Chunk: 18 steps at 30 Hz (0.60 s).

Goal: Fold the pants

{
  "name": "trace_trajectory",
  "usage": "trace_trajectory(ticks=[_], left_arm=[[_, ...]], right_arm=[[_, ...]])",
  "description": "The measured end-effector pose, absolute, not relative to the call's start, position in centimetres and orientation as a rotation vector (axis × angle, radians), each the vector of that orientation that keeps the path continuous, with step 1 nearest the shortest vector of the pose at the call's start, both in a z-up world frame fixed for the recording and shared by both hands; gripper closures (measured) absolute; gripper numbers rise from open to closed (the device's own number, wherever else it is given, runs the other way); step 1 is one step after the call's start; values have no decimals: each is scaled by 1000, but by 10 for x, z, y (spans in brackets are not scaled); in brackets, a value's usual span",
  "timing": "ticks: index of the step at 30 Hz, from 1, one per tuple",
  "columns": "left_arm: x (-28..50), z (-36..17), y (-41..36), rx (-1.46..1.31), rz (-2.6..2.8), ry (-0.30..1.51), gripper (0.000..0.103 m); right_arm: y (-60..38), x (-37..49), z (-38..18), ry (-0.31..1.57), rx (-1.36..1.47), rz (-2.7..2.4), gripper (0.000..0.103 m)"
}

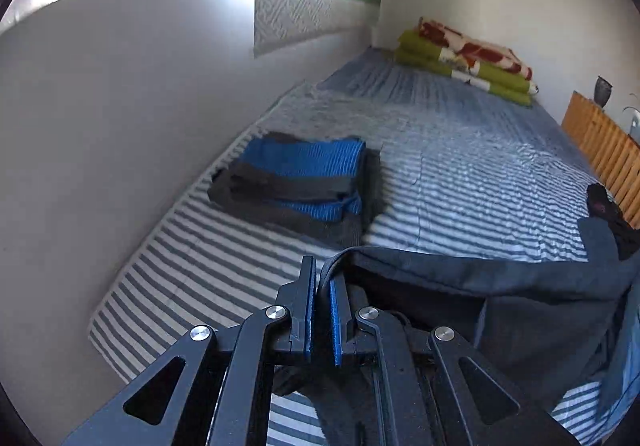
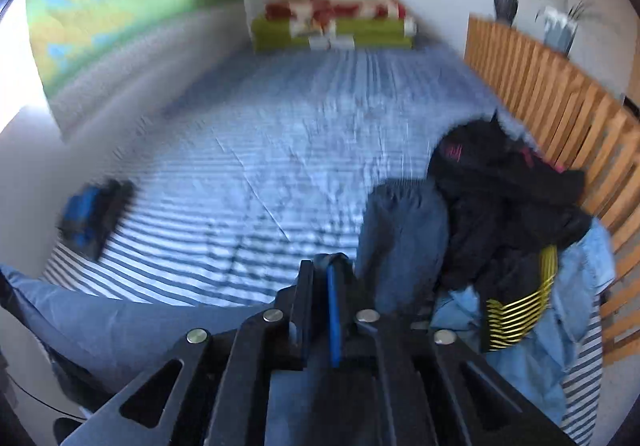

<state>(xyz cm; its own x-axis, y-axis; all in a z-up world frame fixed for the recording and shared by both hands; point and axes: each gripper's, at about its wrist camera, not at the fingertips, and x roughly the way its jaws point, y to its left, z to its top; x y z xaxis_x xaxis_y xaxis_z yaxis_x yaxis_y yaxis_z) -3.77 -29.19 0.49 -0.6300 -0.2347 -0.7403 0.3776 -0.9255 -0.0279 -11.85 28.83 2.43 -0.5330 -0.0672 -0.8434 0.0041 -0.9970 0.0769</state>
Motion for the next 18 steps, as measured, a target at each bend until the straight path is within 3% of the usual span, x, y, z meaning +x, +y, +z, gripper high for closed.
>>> trace_trajectory(ticks=[4,6,10,18], left_arm=[[-69,-48,-302,1234,-2478,221,97],[-68,-57,-297,1246,-2464,212,97],[-67,-63,-296,1238,-2473,228,97],[-57,-53,-289,1223,-2479,276,97]], right_arm=[[330,-121,-21,-328,1618,-2553,91],[348,-96,-23,-315,1596,-2539,87],[352,-11,-31,-22,1565,-2526,82],[281,105,-84,414,1532,-2297,52]])
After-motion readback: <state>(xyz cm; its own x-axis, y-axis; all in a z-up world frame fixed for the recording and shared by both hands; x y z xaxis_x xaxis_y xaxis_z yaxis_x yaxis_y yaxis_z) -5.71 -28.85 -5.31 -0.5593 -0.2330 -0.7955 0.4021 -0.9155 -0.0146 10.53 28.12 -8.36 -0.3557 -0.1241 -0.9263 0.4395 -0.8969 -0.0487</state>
